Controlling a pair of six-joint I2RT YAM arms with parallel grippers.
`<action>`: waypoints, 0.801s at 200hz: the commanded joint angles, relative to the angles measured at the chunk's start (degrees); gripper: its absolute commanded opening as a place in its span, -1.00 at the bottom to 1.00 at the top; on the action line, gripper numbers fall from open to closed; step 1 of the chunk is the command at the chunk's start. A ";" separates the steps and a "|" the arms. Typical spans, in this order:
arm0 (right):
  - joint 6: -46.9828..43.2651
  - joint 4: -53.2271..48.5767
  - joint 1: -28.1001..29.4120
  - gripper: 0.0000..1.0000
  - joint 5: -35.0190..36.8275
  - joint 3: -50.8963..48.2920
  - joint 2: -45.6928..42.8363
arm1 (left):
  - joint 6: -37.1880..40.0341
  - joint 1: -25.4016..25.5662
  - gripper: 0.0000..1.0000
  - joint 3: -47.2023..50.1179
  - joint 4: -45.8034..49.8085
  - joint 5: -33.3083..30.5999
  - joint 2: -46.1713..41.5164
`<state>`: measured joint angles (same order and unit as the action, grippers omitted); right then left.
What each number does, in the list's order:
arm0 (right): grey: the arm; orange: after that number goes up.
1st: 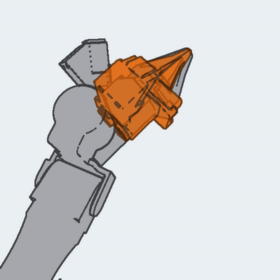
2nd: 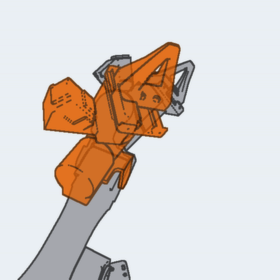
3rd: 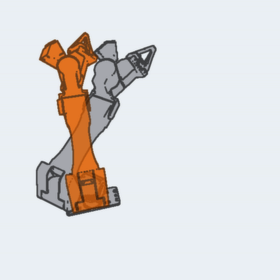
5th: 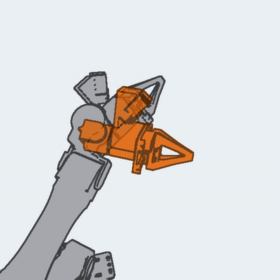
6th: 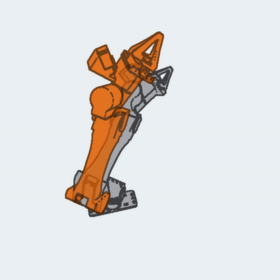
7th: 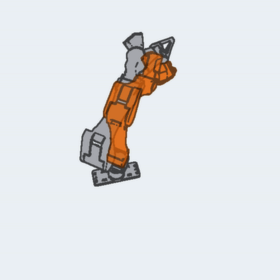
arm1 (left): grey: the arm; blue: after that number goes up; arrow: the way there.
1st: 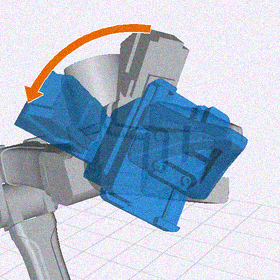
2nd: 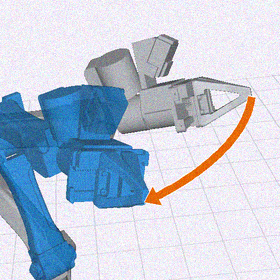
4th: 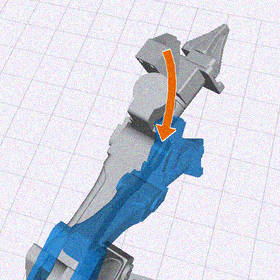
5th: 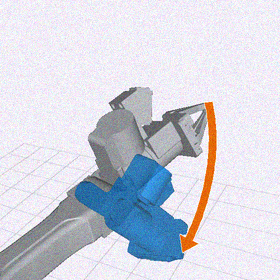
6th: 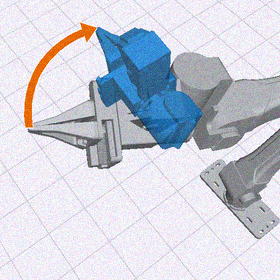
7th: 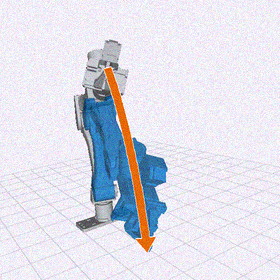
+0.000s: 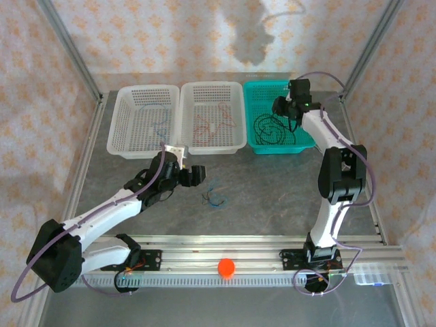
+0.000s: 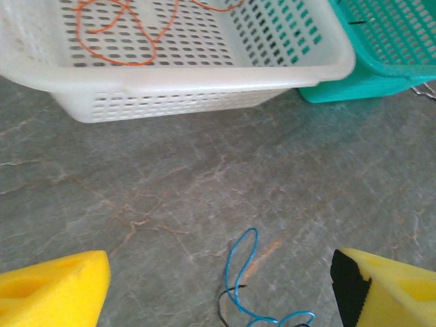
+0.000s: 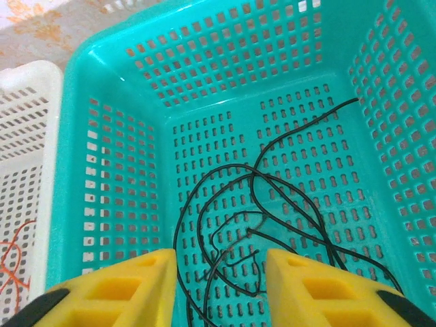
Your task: Untangle the cables
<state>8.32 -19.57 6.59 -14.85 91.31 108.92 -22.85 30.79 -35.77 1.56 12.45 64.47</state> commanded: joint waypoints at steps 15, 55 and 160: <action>-3.90 -4.42 1.68 -0.27 -4.00 0.79 -9.13 | 3.08 0.90 0.69 0.35 -2.10 4.79 0.84; -5.41 -6.20 7.92 -0.25 -5.76 -7.78 -19.63 | 4.64 1.73 0.59 -0.51 -3.45 8.45 3.56; 25.51 -3.35 39.02 0.01 15.87 -27.43 -27.48 | -4.91 -4.77 0.58 6.55 -9.69 6.30 -5.20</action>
<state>22.44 -24.45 40.32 -8.58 65.58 81.34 -22.46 28.42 -31.81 -3.27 19.27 62.30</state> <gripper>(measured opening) 0.493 0.794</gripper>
